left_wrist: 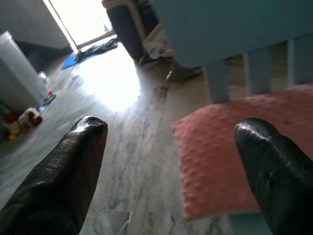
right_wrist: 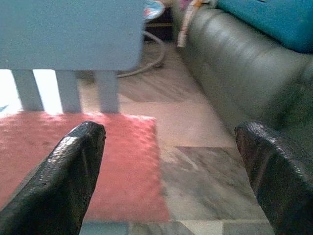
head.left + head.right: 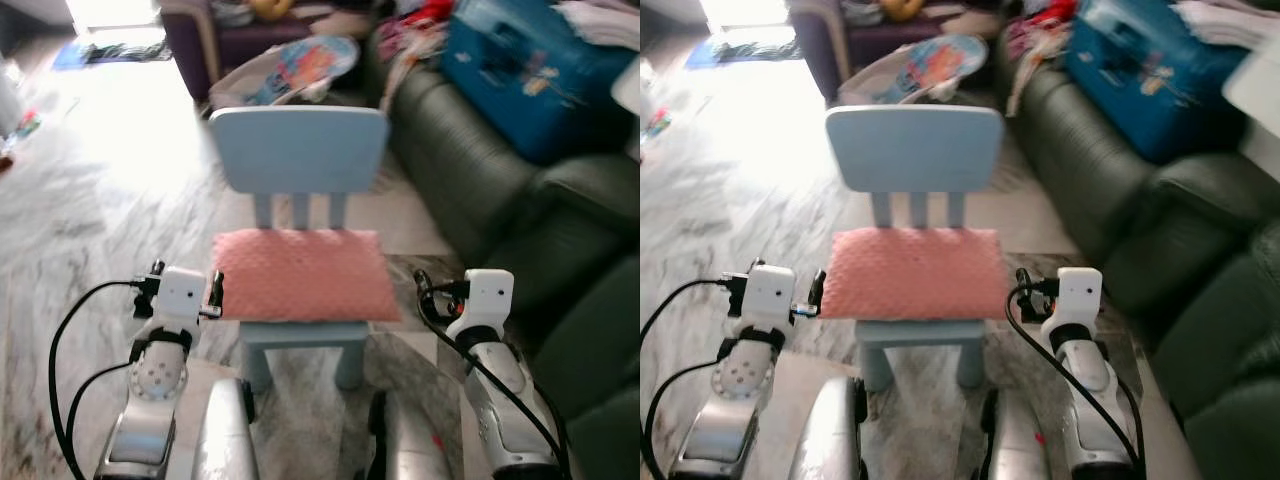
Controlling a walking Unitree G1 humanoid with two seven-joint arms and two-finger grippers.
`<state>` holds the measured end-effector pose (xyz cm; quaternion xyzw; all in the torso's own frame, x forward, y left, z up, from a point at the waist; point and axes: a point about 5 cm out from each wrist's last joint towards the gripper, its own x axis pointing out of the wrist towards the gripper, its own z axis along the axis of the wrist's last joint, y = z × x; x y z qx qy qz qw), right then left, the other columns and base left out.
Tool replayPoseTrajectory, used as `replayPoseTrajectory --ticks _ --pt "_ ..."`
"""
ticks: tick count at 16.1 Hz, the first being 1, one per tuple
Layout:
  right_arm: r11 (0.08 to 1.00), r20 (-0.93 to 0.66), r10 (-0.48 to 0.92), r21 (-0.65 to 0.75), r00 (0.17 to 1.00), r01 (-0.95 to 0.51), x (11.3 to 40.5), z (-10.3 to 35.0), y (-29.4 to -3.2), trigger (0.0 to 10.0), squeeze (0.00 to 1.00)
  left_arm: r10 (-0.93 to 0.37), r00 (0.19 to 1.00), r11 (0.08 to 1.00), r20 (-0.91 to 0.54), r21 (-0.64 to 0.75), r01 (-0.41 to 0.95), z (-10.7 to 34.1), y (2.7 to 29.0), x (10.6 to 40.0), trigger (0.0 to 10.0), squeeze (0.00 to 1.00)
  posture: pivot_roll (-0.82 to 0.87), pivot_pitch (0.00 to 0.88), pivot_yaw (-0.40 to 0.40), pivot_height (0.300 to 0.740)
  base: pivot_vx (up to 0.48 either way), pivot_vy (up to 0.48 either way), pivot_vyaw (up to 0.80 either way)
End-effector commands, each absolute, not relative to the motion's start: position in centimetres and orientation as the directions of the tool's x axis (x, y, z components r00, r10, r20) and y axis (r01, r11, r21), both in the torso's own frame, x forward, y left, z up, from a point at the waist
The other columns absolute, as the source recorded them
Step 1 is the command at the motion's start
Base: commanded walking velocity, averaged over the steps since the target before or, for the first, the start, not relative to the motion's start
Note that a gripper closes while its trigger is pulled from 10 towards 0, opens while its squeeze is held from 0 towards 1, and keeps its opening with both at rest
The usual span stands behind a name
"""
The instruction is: Move the pillow to the sofa
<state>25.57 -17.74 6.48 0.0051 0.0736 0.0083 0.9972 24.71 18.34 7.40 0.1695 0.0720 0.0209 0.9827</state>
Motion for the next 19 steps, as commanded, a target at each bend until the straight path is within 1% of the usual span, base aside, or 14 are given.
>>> replayPoseTrajectory --ticks 1,4,5,9,12,18,19 --pt "0.999 -0.128 0.035 0.008 0.991 -0.034 25.78 6.80 -17.38 10.0 0.00 0.064 0.989 0.940 -0.136 0.341 -0.014 7.39 18.40 24.71 10.0 0.00 0.04 0.000 -0.045 0.597 0.330 0.000 0.00" --pt "0.999 -0.129 0.037 0.008 0.991 -0.037 25.79 6.78 -17.28 10.0 0.00 0.066 0.988 0.939 -0.139 0.343 -0.014 7.29 18.38 24.69 10.0 0.00 0.04 0.000 -0.045 0.597 0.309 0.000 0.65" --pt "0.999 -0.131 0.038 0.010 0.991 -0.037 25.78 6.72 -17.33 10.0 0.00 0.069 0.987 0.938 -0.146 0.345 -0.015 7.20 18.41 24.64 10.0 0.00 0.04 0.000 -0.046 0.597 0.000 0.000 0.64" --pt "0.999 -0.136 0.041 0.006 0.990 -0.040 25.80 6.64 -17.38 10.0 0.00 0.074 0.987 0.938 -0.144 0.347 -0.020 7.19 18.51 24.64 10.0 0.00 0.04 0.000 -0.048 0.597 0.000 0.000 0.00" --pt "0.999 -0.133 0.039 0.007 0.990 -0.039 25.88 6.68 -17.38 10.0 0.00 0.068 0.988 0.937 -0.140 0.350 -0.015 7.26 18.41 24.71 10.0 0.00 0.04 0.000 -0.047 0.597 0.170 0.000 0.64" --pt "1.000 -0.135 0.029 0.006 0.990 -0.028 26.00 6.57 -17.43 10.0 0.00 0.064 0.988 0.938 -0.142 0.347 -0.010 7.21 18.33 24.85 10.0 0.00 0.04 0.000 -0.045 0.597 0.000 0.000 0.00" --pt "1.000 -0.132 0.023 0.016 0.991 -0.021 26.00 6.59 -17.44 10.0 0.00 0.060 0.987 0.935 -0.148 0.355 -0.004 7.15 18.31 24.85 10.0 0.00 0.04 0.000 -0.045 0.597 0.281 0.000 0.00"
